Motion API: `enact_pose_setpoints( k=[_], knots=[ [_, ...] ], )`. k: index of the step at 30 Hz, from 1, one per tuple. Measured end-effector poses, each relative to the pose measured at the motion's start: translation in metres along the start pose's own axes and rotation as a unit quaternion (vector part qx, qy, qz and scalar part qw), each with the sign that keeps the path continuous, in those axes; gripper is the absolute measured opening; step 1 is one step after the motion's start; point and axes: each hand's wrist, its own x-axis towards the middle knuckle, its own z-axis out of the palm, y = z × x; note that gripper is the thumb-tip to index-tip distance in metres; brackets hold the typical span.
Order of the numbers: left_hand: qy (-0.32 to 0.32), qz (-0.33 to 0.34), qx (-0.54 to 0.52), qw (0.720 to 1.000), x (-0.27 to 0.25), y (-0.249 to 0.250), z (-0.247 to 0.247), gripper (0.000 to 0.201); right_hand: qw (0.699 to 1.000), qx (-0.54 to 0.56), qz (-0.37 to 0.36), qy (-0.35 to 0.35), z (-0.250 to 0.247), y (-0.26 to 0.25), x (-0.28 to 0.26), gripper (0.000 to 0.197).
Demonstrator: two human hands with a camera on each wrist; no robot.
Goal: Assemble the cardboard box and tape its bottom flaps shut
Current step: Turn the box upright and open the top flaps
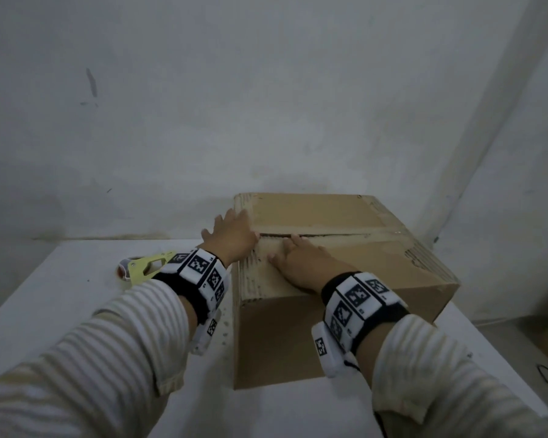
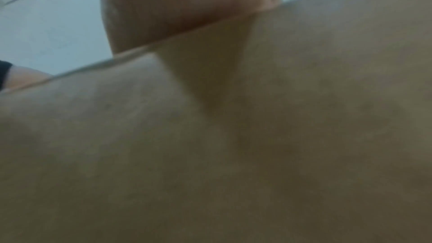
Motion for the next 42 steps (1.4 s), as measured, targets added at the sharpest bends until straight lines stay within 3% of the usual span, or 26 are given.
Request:
enact_pose_setpoints(
  k=[3, 7, 11, 18, 22, 24, 26, 32, 36, 42],
  knots=[
    [-0.032, 0.025, 0.071, 0.997, -0.011, 0.008, -0.003, 0.036, 1.0, 0.013, 0.016, -0.002, -0.005, 0.029, -0.003, 0.074],
    [-0.09, -0.007, 0.134, 0.987, -0.029, 0.02, -0.01, 0.043, 0.999, 0.021, 0.031, 0.003, -0.01, 0.07, -0.005, 0.079],
    [-0.101, 0.007, 0.195, 0.975, -0.056, 0.041, -0.012, 0.032, 0.998, 0.013, 0.041, 0.036, -0.009, 0.106, -0.007, 0.084],
    [-0.083, -0.023, 0.103, 0.991, -0.09, 0.088, 0.007, 0.027, 0.994, -0.041, 0.054, 0.091, -0.012, 0.154, -0.021, 0.08],
    [-0.089, 0.0, 0.134, 0.987, -0.095, 0.134, 0.03, 0.036, 0.995, 0.006, 0.047, 0.083, -0.013, 0.198, -0.025, 0.067],
    [-0.075, 0.014, 0.125, 0.989, -0.093, 0.158, 0.046, 0.043, 0.991, 0.048, 0.011, 0.124, -0.01, 0.213, -0.031, 0.043],
    [-0.043, 0.031, 0.116, 0.992, -0.088, 0.179, 0.064, 0.044, 0.983, 0.087, -0.017, 0.163, -0.006, 0.223, -0.036, 0.032],
    [0.012, 0.153, 0.102, 0.983, -0.084, 0.232, 0.107, 0.043, 0.927, 0.274, -0.028, 0.254, 0.023, 0.247, -0.06, 0.036],
    [-0.03, 0.182, 0.086, 0.979, -0.082, 0.257, 0.115, 0.048, 0.862, 0.441, -0.047, 0.243, 0.037, 0.255, -0.088, 0.048],
    [-0.052, 0.206, 0.149, 0.966, -0.078, 0.262, 0.118, 0.053, 0.784, 0.58, -0.088, 0.205, 0.039, 0.257, -0.101, 0.044]
  ],
)
